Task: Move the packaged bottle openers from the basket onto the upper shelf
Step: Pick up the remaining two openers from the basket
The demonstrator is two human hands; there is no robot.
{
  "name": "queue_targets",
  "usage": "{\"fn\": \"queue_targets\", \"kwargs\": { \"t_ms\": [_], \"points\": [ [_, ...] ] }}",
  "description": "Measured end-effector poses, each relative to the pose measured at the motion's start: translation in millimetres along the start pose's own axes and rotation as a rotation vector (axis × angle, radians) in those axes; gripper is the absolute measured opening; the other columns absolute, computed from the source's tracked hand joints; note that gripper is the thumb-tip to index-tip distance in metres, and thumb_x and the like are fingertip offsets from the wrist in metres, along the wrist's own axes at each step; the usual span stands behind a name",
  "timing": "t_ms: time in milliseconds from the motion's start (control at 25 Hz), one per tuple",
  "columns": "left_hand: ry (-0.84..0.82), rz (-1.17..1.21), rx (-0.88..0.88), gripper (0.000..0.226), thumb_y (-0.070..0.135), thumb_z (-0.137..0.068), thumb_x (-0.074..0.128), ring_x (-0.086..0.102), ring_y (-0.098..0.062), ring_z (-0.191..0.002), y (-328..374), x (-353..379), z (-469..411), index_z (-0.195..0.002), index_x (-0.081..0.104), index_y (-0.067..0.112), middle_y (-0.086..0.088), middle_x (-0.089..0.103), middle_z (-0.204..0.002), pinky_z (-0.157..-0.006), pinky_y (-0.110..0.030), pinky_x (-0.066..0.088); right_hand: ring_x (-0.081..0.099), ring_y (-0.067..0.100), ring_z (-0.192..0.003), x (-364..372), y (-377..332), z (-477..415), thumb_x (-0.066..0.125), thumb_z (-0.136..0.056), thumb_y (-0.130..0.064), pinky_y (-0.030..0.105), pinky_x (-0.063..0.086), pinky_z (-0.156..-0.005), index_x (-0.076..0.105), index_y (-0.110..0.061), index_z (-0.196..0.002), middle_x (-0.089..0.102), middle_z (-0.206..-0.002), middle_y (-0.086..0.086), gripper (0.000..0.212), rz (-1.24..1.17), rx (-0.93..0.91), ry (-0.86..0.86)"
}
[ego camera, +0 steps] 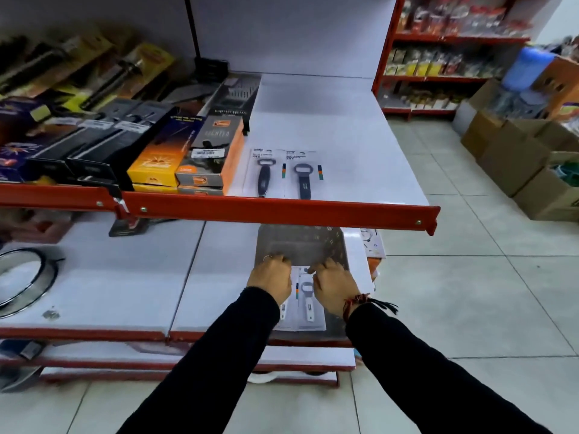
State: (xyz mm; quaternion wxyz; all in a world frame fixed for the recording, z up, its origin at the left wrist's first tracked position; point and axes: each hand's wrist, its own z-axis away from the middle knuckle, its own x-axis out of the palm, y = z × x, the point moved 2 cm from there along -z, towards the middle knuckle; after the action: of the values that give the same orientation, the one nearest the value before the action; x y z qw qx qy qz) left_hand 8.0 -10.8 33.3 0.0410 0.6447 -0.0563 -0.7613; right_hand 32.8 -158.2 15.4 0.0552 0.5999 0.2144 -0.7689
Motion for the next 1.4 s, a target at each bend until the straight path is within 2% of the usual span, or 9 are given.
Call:
{"fn": "queue_targets", "kwargs": {
  "t_ms": [160, 280, 480, 600, 720, 920, 1000, 1160, 1400],
  "points": [
    [-0.229, -0.124, 0.024, 0.046, 0.013, -0.096, 0.051, 0.045, -0.032, -0.136, -2, 38, -52, -0.141, 0.045, 0.005, -0.014, 0.043, -0.149, -0.11, -0.042, 0.04, 0.043, 0.041, -0.129, 32, 17, -49, 0.053, -0.091, -0.022, 0.049, 0.044, -0.102, 0.047, -0.013, -0.142, 0.04, -0.144, 0.017, 0.052, 0.103, 0.055, -0.164],
    [-0.271, -0.145, 0.033, 0.05, 0.014, -0.095, 0.053, 0.04, -0.032, -0.14, -7, 57, -71, -0.143, 0.042, 0.006, -0.014, 0.039, -0.153, -0.118, -0.042, 0.031, 0.039, 0.04, -0.131, 42, 25, -71, 0.049, -0.091, -0.02, 0.048, 0.043, -0.102, 0.047, -0.017, -0.143, 0.037, -0.144, 0.016, 0.052, 0.119, 0.063, -0.194],
    [-0.296, -0.101, -0.008, 0.042, 0.016, -0.092, 0.061, 0.051, -0.034, -0.128, -15, 64, -79, -0.132, 0.052, 0.008, -0.013, 0.045, -0.141, -0.103, -0.043, 0.044, 0.043, 0.04, -0.126, 47, 29, -80, 0.046, -0.091, -0.017, 0.047, 0.047, -0.095, 0.056, -0.015, -0.132, 0.042, -0.139, 0.016, 0.042, 0.1, 0.046, -0.128],
    [-0.318, -0.097, -0.036, 0.048, 0.015, -0.088, 0.068, 0.053, -0.034, -0.127, -16, 57, -78, -0.133, 0.052, 0.008, -0.012, 0.042, -0.141, -0.102, -0.045, 0.049, 0.041, 0.04, -0.129, 43, 28, -85, 0.042, -0.096, -0.026, 0.047, 0.048, -0.097, 0.053, -0.011, -0.134, 0.042, -0.14, 0.018, 0.042, 0.062, 0.087, -0.136],
    [-0.257, -0.092, -0.047, 0.049, 0.008, -0.087, 0.068, 0.053, -0.035, -0.127, -15, 45, -75, -0.133, 0.053, 0.007, -0.014, 0.041, -0.143, -0.101, -0.044, 0.05, 0.048, 0.042, -0.126, 31, 26, -85, 0.043, -0.094, -0.035, 0.049, 0.048, -0.098, 0.045, -0.01, -0.134, 0.05, -0.136, 0.02, 0.047, -0.035, 0.101, -0.164],
    [-0.151, -0.108, -0.055, 0.048, 0.01, -0.088, 0.068, 0.056, -0.035, -0.123, -15, 18, -56, -0.134, 0.053, 0.01, -0.016, 0.057, -0.136, -0.101, -0.04, 0.051, 0.066, 0.035, -0.089, 7, 21, -63, 0.042, -0.088, -0.028, 0.037, 0.05, -0.074, 0.043, -0.016, -0.124, 0.066, -0.094, 0.013, 0.038, -0.131, 0.074, -0.088],
    [-0.086, -0.136, -0.036, 0.045, 0.009, -0.087, 0.067, 0.061, -0.035, -0.115, -12, 8, -40, -0.13, 0.054, 0.007, -0.018, 0.065, -0.124, -0.096, -0.041, 0.053, 0.067, 0.035, -0.092, -2, 15, -44, 0.041, -0.09, -0.024, 0.039, 0.054, -0.077, 0.047, -0.019, -0.126, 0.069, -0.101, 0.012, 0.037, -0.112, 0.032, -0.035],
    [0.042, -0.161, 0.016, 0.042, 0.003, -0.085, 0.064, 0.063, -0.035, -0.109, -1, -18, 1, -0.125, 0.056, 0.007, -0.017, 0.069, -0.116, -0.089, -0.04, 0.053, 0.056, 0.035, -0.12, -20, 3, 1, 0.042, -0.091, -0.017, 0.046, 0.055, -0.088, 0.054, -0.023, -0.132, 0.061, -0.129, 0.011, 0.042, -0.033, -0.07, 0.109],
    [0.311, -0.118, 0.07, 0.044, -0.003, -0.085, 0.052, 0.056, -0.031, -0.116, 18, -77, 64, -0.127, 0.055, 0.012, -0.011, 0.066, -0.122, -0.092, -0.038, 0.048, 0.053, 0.035, -0.104, -78, 7, 70, 0.038, -0.092, -0.017, 0.039, 0.044, -0.071, 0.052, -0.019, -0.127, 0.058, -0.115, 0.011, 0.038, 0.01, -0.096, 0.338]
  ]
}}
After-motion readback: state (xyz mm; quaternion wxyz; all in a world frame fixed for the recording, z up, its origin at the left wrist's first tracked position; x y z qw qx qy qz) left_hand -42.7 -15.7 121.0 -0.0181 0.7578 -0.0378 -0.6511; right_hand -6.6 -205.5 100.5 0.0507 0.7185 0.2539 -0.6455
